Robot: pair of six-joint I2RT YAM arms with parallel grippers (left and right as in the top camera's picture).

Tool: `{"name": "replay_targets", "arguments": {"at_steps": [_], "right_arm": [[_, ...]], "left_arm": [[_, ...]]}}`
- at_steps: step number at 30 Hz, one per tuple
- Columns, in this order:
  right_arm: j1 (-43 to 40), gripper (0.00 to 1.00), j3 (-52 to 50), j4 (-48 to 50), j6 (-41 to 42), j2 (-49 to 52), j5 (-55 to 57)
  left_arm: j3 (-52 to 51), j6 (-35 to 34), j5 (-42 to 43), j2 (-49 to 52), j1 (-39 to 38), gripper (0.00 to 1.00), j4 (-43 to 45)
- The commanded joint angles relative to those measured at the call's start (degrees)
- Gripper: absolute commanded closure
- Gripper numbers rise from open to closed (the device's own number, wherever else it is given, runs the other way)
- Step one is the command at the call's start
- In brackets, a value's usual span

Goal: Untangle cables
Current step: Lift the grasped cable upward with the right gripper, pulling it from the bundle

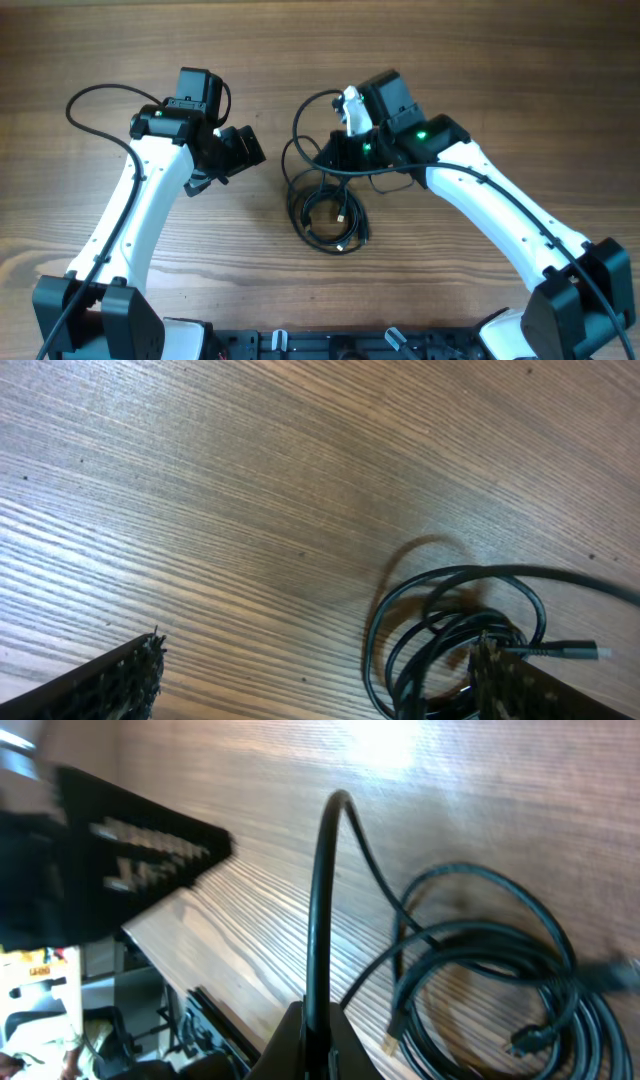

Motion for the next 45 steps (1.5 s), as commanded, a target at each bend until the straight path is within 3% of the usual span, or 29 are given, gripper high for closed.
{"name": "replay_targets", "arguments": {"at_steps": [1, 9, 13, 16, 25, 29, 32, 38, 45], "right_arm": [[-0.39, 0.96, 5.20, -2.25, 0.81, 0.00, -0.52], [-2.08, 0.96, 7.65, -5.55, 1.53, -4.37, -0.22], [-2.08, 0.96, 7.65, -5.31, 10.47, -4.35, 3.02], [-2.08, 0.96, 7.65, -4.87, 10.58, -4.31, 3.04], [-2.08, 0.96, 7.50, -5.90, 10.05, -4.31, 3.02], [-2.19, 0.96, 7.50, -0.31, 10.25, -4.31, -3.56], [-2.99, 0.96, 7.50, 1.25, 19.04, -4.31, -4.96], [-3.15, 0.96, 7.50, 0.98, 19.23, -4.31, -4.92], [-3.15, 0.96, 7.50, 1.07, 24.98, -4.31, 2.84]], "left_arm": [[-0.37, -0.94, 0.09, 0.17, 0.15, 0.00, -0.24], [-0.37, -0.94, 0.09, 0.17, 0.15, 0.00, -0.04], [-0.37, -0.87, 2.21, 0.17, 0.15, 0.00, -1.38], [-0.37, 3.37, 9.01, 0.17, 0.15, 0.00, -1.68], [-0.37, 3.61, 9.38, 0.17, 0.00, 0.00, -2.38], [-0.37, 3.61, 9.33, 0.17, 0.00, 0.00, -1.86], [-0.37, 3.61, 9.33, 0.17, 0.00, 0.00, -1.70], [-0.37, 3.63, 9.16, 0.17, 0.00, 0.00, -2.01], [-0.37, 3.61, 9.16, 0.17, 0.00, 0.00, -3.26]]}}
